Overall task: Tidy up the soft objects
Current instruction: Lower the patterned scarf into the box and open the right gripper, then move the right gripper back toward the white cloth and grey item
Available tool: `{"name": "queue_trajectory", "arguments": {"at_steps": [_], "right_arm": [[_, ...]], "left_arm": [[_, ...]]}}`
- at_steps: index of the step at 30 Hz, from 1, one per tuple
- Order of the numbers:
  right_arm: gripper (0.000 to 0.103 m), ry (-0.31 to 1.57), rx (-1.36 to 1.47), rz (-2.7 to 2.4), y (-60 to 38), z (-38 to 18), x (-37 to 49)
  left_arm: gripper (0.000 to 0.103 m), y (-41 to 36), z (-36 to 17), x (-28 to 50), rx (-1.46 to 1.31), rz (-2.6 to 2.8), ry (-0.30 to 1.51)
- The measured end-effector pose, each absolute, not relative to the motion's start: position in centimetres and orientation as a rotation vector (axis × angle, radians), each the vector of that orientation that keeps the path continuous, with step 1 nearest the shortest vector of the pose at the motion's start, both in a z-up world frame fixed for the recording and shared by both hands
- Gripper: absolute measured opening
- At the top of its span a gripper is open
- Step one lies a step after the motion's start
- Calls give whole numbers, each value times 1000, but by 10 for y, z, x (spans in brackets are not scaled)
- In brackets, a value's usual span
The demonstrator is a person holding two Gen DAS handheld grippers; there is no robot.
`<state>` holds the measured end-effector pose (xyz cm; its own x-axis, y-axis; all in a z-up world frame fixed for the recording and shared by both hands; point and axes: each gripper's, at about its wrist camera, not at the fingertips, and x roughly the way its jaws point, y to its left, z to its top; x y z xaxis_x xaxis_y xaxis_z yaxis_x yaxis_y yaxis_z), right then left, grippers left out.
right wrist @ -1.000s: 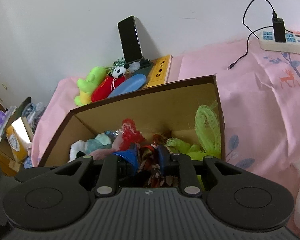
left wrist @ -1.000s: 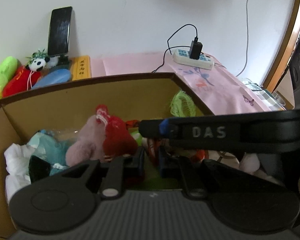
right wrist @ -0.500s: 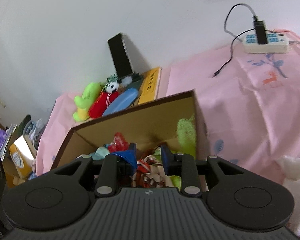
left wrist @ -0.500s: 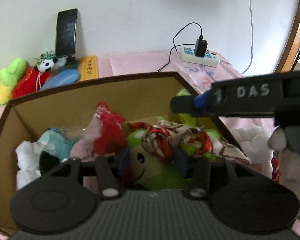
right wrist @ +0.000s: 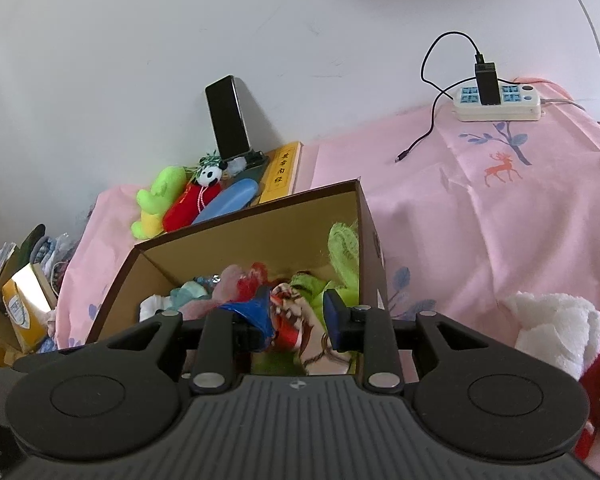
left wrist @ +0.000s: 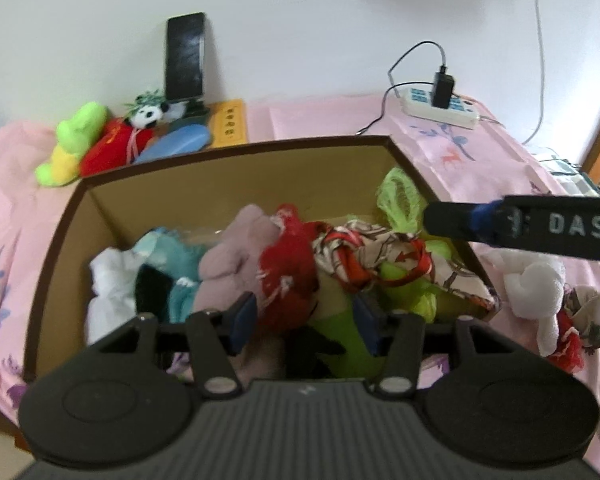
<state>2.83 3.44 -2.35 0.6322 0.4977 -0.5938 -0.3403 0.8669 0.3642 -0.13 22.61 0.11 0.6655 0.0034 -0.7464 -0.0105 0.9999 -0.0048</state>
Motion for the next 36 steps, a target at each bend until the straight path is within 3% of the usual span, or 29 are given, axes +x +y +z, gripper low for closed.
{"name": "queue_trajectory", "arguments": {"at_steps": [36], "right_arm": [[15,798,137,541,-8,-27,-9]], "left_arm": [[57,175,7,-43,39,235,912]]}}
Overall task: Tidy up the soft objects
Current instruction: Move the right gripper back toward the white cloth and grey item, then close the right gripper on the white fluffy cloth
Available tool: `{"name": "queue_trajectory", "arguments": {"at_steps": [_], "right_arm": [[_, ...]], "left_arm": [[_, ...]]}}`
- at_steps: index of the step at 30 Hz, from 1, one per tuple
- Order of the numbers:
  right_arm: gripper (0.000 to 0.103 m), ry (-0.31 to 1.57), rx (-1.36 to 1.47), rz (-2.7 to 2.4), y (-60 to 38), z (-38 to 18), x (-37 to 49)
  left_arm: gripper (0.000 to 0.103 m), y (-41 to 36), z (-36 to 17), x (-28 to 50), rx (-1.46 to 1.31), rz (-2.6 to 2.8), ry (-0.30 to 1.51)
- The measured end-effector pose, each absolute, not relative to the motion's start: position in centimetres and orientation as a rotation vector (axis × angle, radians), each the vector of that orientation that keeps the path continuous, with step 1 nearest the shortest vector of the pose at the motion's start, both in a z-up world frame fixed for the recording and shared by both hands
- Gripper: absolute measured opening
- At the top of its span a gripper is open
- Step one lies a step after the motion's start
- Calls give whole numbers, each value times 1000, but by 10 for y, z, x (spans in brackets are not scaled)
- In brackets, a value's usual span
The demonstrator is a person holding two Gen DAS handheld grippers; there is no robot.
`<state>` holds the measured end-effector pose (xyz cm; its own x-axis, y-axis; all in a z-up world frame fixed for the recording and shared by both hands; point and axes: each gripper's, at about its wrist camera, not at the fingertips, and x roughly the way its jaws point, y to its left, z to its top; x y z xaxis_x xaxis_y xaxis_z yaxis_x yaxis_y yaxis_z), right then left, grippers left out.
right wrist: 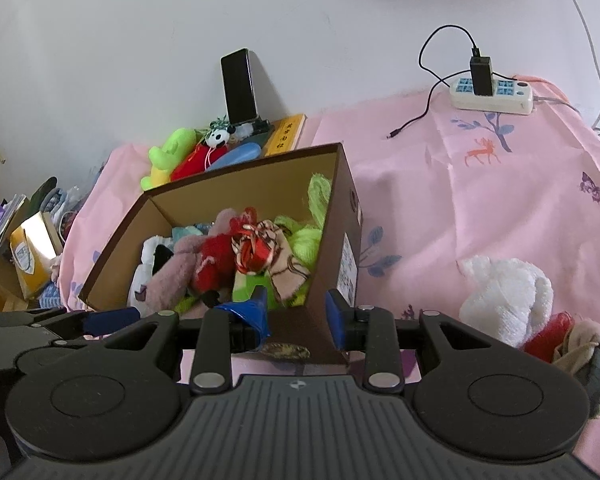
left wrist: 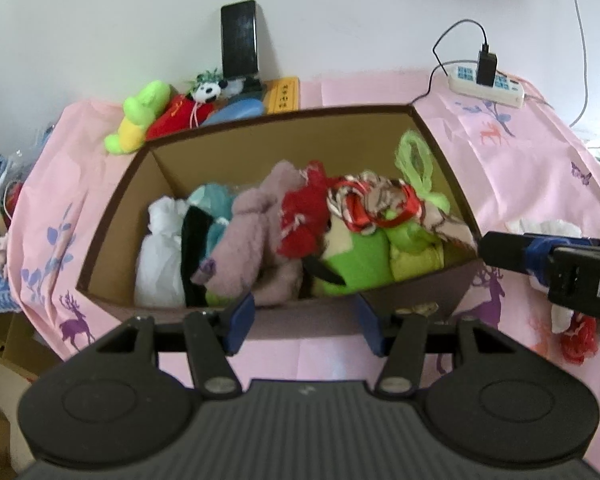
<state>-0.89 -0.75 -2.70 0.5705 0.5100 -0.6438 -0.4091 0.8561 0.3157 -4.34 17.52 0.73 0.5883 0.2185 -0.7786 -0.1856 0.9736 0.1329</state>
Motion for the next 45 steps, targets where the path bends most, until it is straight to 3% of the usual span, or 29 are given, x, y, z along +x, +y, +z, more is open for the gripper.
{"name": "queue_trajectory", "arguments": {"at_steps": [45], "right_arm": [[16,876,254,374,-122,-67,-12]], "left_arm": [[59,55,-51,-18,124,47,1073]]}}
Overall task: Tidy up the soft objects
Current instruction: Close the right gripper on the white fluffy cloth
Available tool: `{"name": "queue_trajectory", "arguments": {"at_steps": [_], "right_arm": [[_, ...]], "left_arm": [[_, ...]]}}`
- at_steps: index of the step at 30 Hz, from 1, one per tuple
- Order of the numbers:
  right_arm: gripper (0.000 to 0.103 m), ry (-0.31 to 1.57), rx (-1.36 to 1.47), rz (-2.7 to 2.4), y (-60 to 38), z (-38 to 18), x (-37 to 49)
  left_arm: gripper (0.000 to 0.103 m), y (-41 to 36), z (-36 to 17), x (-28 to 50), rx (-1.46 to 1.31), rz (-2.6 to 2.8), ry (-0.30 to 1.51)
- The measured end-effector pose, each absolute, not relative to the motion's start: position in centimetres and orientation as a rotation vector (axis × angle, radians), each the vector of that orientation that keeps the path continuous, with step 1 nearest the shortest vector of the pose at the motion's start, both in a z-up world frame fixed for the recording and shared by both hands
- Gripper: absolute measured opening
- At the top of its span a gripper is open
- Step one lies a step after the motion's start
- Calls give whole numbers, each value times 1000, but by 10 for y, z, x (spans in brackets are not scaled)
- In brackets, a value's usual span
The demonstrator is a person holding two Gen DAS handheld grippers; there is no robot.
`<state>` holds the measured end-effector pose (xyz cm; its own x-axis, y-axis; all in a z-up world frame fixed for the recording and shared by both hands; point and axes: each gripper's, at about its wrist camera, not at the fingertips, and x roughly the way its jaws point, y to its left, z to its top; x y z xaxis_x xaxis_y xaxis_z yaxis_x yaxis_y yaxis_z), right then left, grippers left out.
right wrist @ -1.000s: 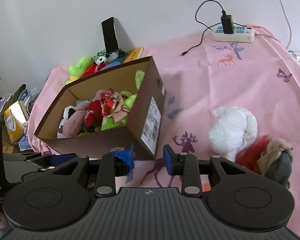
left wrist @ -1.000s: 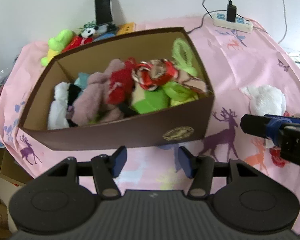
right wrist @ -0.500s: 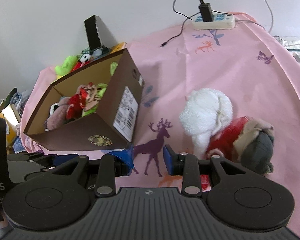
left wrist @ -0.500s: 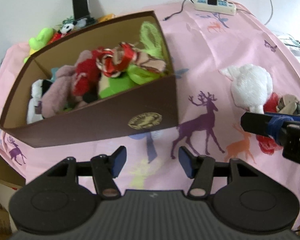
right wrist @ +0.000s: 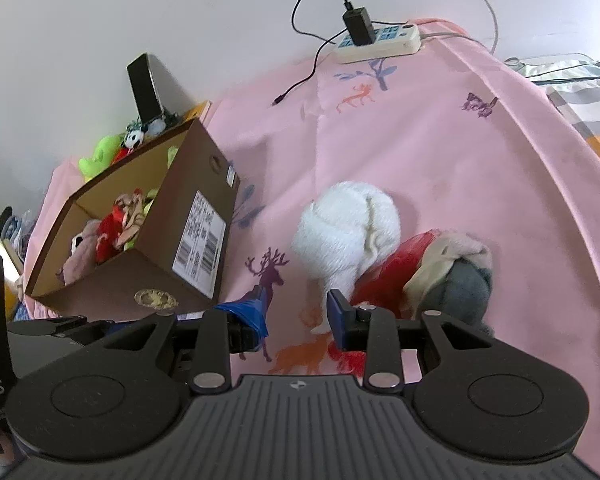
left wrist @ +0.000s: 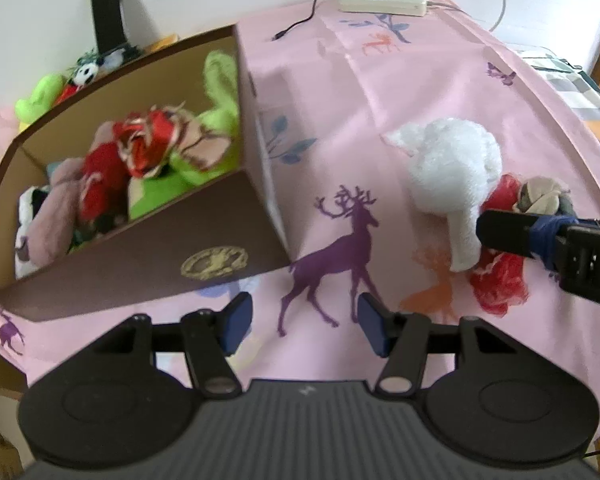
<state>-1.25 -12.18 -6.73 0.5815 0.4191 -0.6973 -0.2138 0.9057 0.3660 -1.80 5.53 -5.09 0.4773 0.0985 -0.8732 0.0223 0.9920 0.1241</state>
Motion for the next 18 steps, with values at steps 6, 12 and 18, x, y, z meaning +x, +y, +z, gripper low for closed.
{"name": "queue_trajectory", "arguments": {"at_steps": [6,12,18], "right_arm": [[16,865,296,345,-136,-67,-3],[17,854,339,320,-152,-68,10],[18,849,380,305,-168,-71,29]], "left_arm": [[59,47,-53,-7,131,21,1074],[60,37,-54,5,116,-28,1065],[61,30,-54,20,54,-130,1024]]}}
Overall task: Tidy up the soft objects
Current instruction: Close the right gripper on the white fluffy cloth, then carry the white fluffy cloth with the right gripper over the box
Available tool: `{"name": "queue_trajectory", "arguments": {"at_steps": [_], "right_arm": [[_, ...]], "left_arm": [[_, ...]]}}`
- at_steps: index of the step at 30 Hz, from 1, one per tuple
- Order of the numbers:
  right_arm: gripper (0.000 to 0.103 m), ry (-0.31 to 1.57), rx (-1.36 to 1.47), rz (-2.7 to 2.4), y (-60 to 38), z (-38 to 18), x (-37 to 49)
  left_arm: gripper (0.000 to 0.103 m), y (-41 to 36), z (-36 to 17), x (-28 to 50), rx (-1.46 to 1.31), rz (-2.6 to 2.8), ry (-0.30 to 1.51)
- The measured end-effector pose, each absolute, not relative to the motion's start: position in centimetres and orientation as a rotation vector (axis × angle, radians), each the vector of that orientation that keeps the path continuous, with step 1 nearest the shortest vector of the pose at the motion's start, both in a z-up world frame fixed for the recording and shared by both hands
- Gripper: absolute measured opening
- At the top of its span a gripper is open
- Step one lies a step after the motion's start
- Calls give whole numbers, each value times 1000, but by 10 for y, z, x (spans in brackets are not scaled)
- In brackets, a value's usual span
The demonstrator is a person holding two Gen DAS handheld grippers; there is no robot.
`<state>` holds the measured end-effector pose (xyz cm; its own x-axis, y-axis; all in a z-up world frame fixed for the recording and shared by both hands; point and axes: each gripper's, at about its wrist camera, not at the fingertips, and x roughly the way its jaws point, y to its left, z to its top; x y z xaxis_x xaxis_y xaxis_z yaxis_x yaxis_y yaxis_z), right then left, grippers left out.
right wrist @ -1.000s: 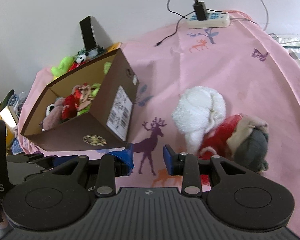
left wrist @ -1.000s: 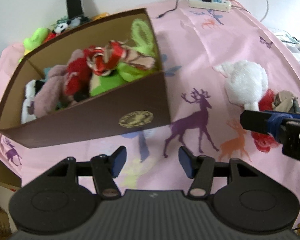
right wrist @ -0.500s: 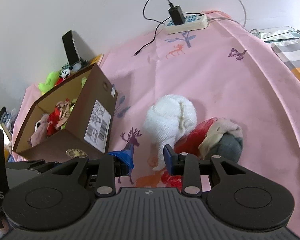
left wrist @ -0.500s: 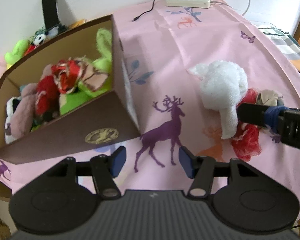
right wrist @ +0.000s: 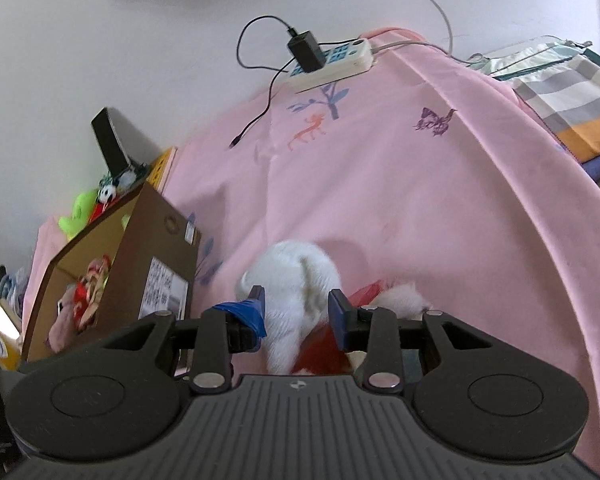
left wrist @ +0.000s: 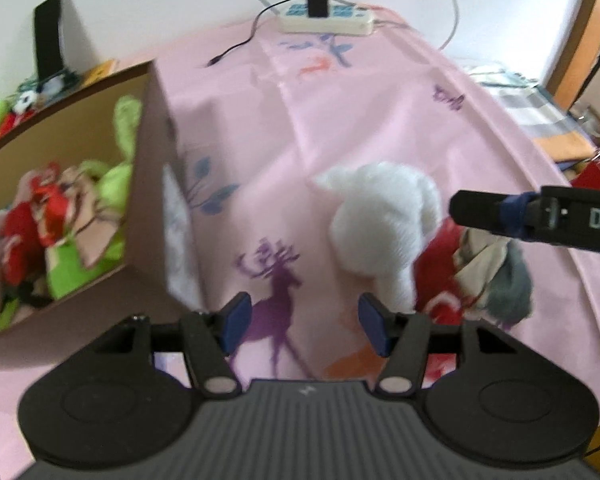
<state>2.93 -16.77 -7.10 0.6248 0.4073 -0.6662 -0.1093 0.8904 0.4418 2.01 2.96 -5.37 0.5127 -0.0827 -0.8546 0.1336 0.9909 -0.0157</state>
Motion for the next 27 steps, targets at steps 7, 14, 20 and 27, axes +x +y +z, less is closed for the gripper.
{"name": "queue_trajectory", "arguments": {"at_steps": [7,14,20,27], "right_arm": [[19,889,384,349,-170,-81,53],[21,948,397,407,-164,-96,76],[26,974,439,474,-157,-104,92],[29,997,501,488,-156,-109,104]], "left_arm": [[63,22,-56,40,-8,-253,969],[65,13,-67,58,-28,-348,965],[65,18,-80,75,-42,-333,985],[65,24,-82,79,-65,-343,965]]}}
